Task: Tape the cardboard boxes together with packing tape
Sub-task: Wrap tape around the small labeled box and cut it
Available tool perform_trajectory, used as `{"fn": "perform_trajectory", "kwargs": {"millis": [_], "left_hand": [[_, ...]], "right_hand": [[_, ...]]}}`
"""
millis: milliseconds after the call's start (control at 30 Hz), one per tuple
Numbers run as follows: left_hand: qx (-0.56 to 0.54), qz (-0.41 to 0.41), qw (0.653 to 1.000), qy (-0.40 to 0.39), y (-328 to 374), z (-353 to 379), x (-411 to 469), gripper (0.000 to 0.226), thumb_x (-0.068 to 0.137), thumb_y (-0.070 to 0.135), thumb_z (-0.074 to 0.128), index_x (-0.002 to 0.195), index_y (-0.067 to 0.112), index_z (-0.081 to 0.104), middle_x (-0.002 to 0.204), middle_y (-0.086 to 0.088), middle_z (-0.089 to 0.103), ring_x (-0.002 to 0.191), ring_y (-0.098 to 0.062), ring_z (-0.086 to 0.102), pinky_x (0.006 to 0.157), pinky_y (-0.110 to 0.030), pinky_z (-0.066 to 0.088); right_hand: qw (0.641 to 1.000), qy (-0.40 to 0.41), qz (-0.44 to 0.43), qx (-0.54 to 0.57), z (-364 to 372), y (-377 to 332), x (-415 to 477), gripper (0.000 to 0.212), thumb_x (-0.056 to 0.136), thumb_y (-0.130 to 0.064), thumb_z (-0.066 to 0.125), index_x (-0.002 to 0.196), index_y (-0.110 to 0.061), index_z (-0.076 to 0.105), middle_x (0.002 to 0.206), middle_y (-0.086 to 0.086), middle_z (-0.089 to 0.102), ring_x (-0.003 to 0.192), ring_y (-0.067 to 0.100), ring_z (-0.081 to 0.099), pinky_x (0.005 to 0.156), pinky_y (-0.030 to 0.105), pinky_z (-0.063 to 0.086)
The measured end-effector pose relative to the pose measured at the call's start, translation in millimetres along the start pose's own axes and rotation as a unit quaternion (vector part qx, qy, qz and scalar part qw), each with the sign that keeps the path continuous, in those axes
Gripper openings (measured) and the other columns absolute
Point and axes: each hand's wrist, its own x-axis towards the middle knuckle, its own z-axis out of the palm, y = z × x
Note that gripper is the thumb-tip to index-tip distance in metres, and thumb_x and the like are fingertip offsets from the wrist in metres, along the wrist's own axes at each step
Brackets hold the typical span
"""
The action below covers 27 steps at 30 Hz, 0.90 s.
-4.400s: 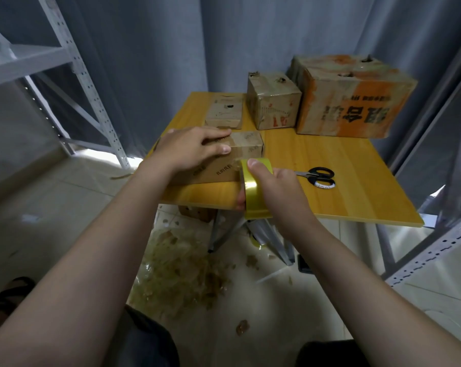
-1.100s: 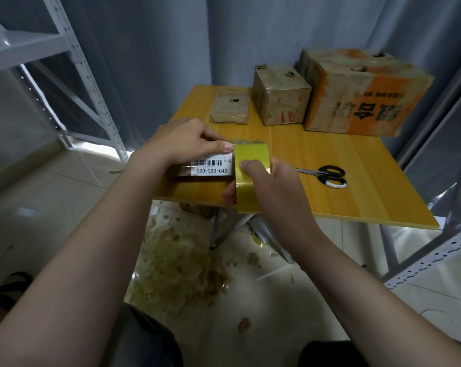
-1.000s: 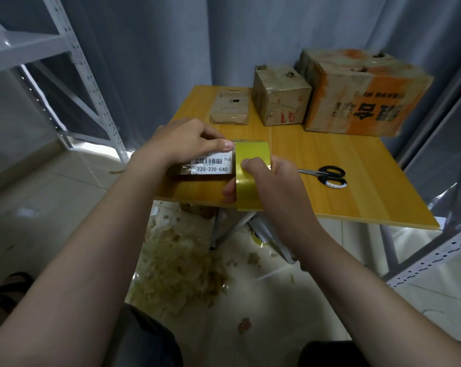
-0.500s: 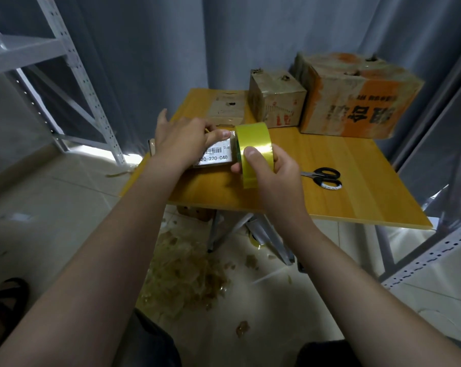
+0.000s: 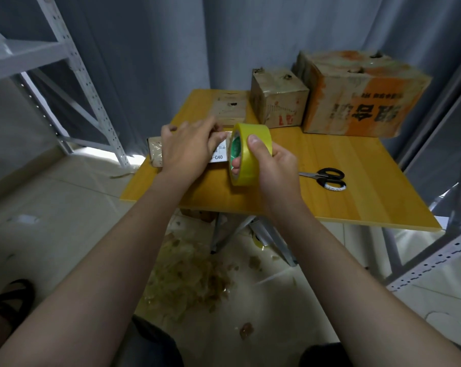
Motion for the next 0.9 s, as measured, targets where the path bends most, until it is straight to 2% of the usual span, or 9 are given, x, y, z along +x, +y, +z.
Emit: {"fn": "perform_trajectory", "kwargs": {"millis": [133, 233, 333, 400, 567, 667, 733, 800, 900], "left_hand": [[0.030, 0.017, 0.999, -0.030, -10, 9, -10, 0.033, 0.101, 0.059, 0.046, 0.120, 0.038, 0.062, 0.126, 0.012, 0.067, 0.119, -0.021, 0.055, 0.092, -0.047, 0.030], [0.035, 0.029, 0.998, -0.047, -12, 10, -14, 0.038, 0.098, 0.058, 0.049, 0.126, 0.034, 0.061, 0.132, 0.008, 0.062, 0.125, -0.021, 0.051, 0.093, -0.045, 0.029], [0.020, 0.037, 0.994, -0.105, -17, 3, -16, 0.051, 0.090, 0.063, 0.057, 0.135, 0.039, 0.053, 0.146, 0.009, 0.053, 0.136, -0.019, 0.042, 0.098, -0.046, 0.026], [0.012, 0.030, 0.989, -0.147, -20, -4, -19, 0.062, 0.083, 0.069, 0.066, 0.136, 0.044, 0.047, 0.152, 0.012, 0.048, 0.141, -0.017, 0.038, 0.098, -0.047, 0.023], [0.055, 0.039, 0.981, -0.183, -15, -21, -24, 0.068, 0.077, 0.082, 0.052, 0.136, 0.049, 0.046, 0.145, 0.011, 0.055, 0.136, -0.021, 0.045, 0.105, -0.055, 0.025], [0.038, 0.026, 0.976, -0.214, -16, -33, -27, 0.080, 0.070, 0.092, 0.043, 0.140, 0.054, 0.049, 0.146, 0.009, 0.056, 0.136, -0.024, 0.050, 0.109, -0.055, 0.029], [0.036, 0.000, 0.977, -0.211, -16, -41, -28, 0.090, 0.058, 0.102, 0.038, 0.138, 0.061, 0.053, 0.141, 0.006, 0.062, 0.128, -0.030, 0.056, 0.092, -0.047, 0.040], [0.036, -0.028, 0.980, -0.196, -14, -47, -26, 0.093, 0.048, 0.108, 0.040, 0.130, 0.067, 0.057, 0.134, 0.002, 0.068, 0.123, -0.035, 0.059, 0.084, -0.045, 0.040], [0.008, -0.056, 0.976, -0.208, -11, -55, -22, 0.093, 0.039, 0.113, 0.039, 0.118, 0.071, 0.060, 0.136, 0.006, 0.068, 0.129, -0.035, 0.057, 0.093, -0.050, 0.044]], "right_hand": [[0.999, -0.004, 0.010, -0.034, -4, 4, -8, 0.025, 0.102, -0.028, 0.062, 0.094, -0.007, 0.074, 0.072, 0.012, 0.074, 0.066, 0.025, 0.068, 0.068, 0.044, 0.058], [0.999, -0.009, 0.012, -0.040, -3, 2, -17, 0.023, 0.099, -0.029, 0.066, 0.092, -0.009, 0.073, 0.071, 0.011, 0.075, 0.063, 0.020, 0.071, 0.060, 0.036, 0.059], [0.999, -0.010, 0.021, -0.034, -2, 1, -30, 0.024, 0.092, -0.031, 0.067, 0.091, -0.008, 0.073, 0.069, 0.010, 0.073, 0.058, 0.017, 0.070, 0.053, 0.030, 0.056], [0.999, -0.001, 0.032, -0.041, -2, 1, -40, 0.025, 0.088, -0.032, 0.064, 0.088, -0.009, 0.073, 0.065, 0.010, 0.070, 0.055, 0.017, 0.068, 0.054, 0.034, 0.057], [0.997, 0.000, 0.008, -0.073, 2, 4, -71, 0.019, 0.092, -0.033, 0.065, 0.091, -0.015, 0.072, 0.071, 0.011, 0.074, 0.060, 0.021, 0.073, 0.063, 0.049, 0.062], [0.996, -0.011, -0.027, -0.082, 1, -2, -83, 0.020, 0.096, -0.032, 0.064, 0.092, -0.014, 0.070, 0.074, 0.012, 0.074, 0.061, 0.022, 0.074, 0.058, 0.044, 0.063], [0.996, -0.006, -0.040, -0.082, 0, -7, -87, 0.018, 0.097, -0.029, 0.065, 0.089, -0.014, 0.069, 0.071, 0.011, 0.073, 0.058, 0.020, 0.073, 0.052, 0.032, 0.058], [0.995, 0.000, -0.046, -0.083, 1, -9, -92, 0.018, 0.098, -0.027, 0.066, 0.086, -0.013, 0.068, 0.069, 0.011, 0.072, 0.055, 0.019, 0.072, 0.050, 0.025, 0.054], [0.995, 0.005, -0.029, -0.095, 2, -6, -99, 0.022, 0.098, -0.029, 0.066, 0.085, -0.011, 0.068, 0.066, 0.011, 0.071, 0.055, 0.021, 0.071, 0.050, 0.029, 0.056]]}}
